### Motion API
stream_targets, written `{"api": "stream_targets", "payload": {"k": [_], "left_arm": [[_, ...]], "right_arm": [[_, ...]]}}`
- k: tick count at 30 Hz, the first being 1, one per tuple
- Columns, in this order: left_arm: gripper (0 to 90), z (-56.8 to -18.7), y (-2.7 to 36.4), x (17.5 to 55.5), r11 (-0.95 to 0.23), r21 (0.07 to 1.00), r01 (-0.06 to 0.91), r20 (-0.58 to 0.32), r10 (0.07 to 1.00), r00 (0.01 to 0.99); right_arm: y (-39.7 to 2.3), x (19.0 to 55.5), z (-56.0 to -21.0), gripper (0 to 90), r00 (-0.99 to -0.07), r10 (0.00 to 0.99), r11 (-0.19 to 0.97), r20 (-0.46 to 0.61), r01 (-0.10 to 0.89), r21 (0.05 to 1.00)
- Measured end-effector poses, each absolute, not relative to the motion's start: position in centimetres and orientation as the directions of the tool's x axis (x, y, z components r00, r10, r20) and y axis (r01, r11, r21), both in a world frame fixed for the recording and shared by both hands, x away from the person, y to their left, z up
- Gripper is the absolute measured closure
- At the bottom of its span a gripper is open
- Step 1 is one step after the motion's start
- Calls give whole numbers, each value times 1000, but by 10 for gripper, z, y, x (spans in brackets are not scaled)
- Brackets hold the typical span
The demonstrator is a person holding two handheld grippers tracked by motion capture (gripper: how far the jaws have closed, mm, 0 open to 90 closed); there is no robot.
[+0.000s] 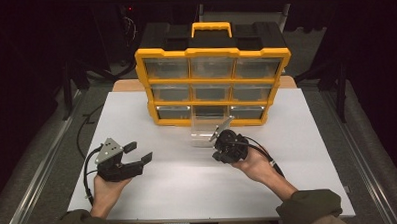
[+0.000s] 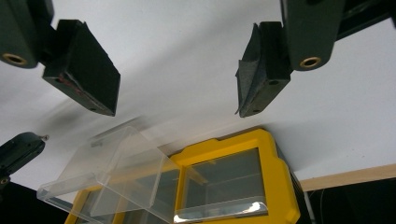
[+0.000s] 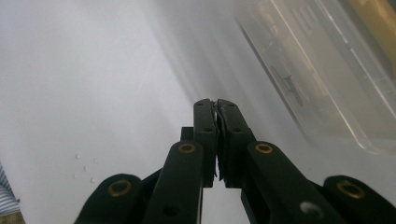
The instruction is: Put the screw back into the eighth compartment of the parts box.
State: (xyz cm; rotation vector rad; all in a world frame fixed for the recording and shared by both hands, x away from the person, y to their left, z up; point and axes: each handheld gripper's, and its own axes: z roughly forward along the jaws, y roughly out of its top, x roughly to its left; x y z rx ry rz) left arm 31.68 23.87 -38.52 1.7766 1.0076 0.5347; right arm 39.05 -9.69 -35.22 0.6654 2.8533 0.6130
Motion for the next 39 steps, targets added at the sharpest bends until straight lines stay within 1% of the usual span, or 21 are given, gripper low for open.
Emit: {"api": "stream_targets", "payload": {"k": [3,7,10,12,31,39], "left_arm": [[306,-385,239,317,-169,905,391,-87,825,558],[306,-385,239,317,-169,905,391,-87,825,558],[306,-385,239,317,-167,905,391,-88,825,558],[306,-385,239,317,-168,905,390,-88,825,558],[306,-385,239,317,-169,905,392,-88,825,558],[306,-385,238,317,-171,904,391,-85,825,558]], "right_arm": [[-98,389,-348,895,-886,461,811,-46,400,427],[-101,390,-343,894,-890,452,817,-61,386,429],[-102,389,-340,895,-884,466,808,-47,403,430],[-103,390,-338,894,-888,456,810,-53,390,438],[-105,393,-314,895,-879,471,795,-69,389,466],[-106,398,-306,895,-865,498,779,-66,412,473]]}}
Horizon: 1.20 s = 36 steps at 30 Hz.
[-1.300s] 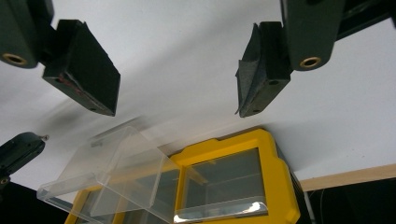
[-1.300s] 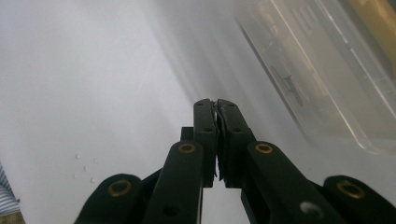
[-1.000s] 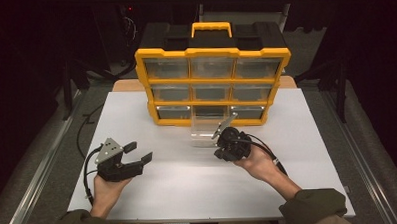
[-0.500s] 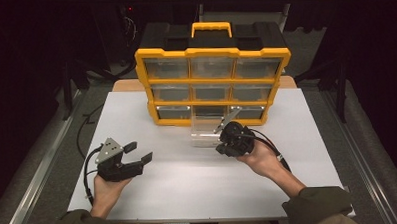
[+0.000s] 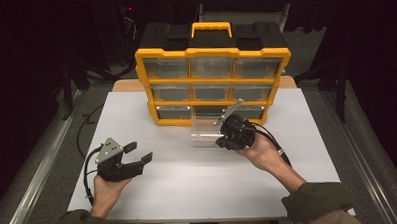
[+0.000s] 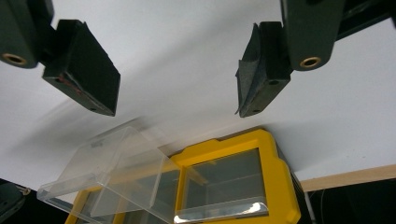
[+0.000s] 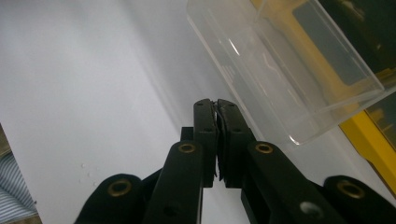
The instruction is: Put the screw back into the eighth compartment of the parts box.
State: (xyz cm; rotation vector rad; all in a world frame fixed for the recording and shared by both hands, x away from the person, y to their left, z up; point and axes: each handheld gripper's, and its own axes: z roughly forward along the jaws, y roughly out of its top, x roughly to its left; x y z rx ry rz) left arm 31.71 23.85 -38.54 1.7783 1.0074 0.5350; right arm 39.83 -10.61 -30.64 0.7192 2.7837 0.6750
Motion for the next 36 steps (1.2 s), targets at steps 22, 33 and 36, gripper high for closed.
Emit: {"api": "stream_targets", "payload": {"k": [22,33,36], "left_arm": [[306,-385,238,317,-171,904,391,-86,825,559],[307,-385,238,317,-169,905,390,-87,823,561],[306,-385,238,317,-173,904,390,-85,823,562]], "right_arm": [[-104,428,-299,894,-831,551,751,-77,453,480],[-99,445,-307,894,-809,584,733,-70,489,472],[-98,448,-310,894,-803,593,728,-66,499,470]]}}
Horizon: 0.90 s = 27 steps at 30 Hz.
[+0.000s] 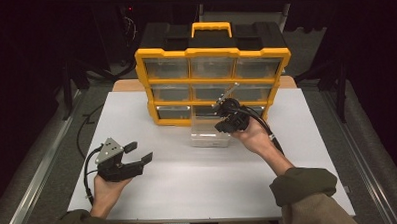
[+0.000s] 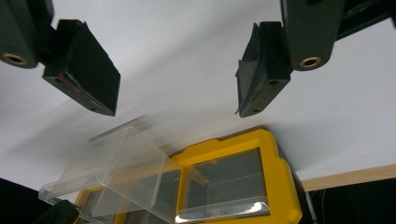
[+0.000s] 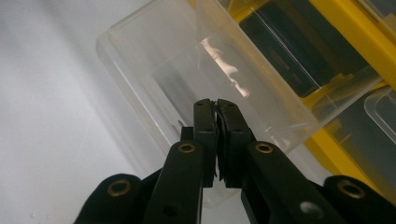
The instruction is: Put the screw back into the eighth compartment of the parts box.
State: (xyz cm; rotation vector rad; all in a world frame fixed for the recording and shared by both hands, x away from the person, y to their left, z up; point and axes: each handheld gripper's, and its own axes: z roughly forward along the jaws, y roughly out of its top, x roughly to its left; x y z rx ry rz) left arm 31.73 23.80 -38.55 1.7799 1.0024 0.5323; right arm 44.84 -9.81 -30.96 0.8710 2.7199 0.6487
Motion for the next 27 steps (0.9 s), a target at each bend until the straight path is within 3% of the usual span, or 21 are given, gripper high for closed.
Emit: {"api": "stream_targets", "payload": {"k": [16,27], "left_arm": [[306,-385,238,317,-170,906,388,-87,821,564],[307,-386,237,318,-180,903,390,-83,818,569]], "right_arm": [[-89,464,-328,881,-786,617,728,-51,544,416],[-101,462,-317,749,-763,645,688,-53,548,477]]}}
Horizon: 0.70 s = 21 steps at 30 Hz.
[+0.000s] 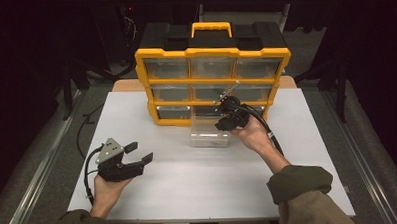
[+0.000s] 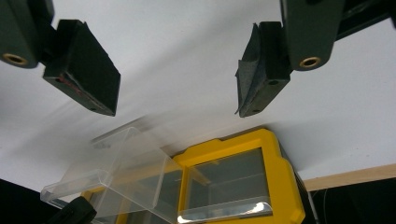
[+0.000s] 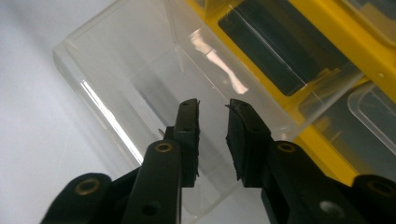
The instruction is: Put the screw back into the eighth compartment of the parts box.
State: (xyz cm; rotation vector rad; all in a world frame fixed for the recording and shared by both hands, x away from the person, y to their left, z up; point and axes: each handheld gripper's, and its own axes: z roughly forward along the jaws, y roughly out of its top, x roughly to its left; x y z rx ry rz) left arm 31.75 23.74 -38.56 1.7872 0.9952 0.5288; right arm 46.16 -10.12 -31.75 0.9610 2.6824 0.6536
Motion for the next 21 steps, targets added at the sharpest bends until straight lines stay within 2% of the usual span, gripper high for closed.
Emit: {"api": "stream_targets", "payload": {"k": [21], "left_arm": [[309,-385,238,316,-175,907,383,-79,822,563]], "right_arm": [[-117,428,-301,611,-793,607,661,-43,474,583]]}}
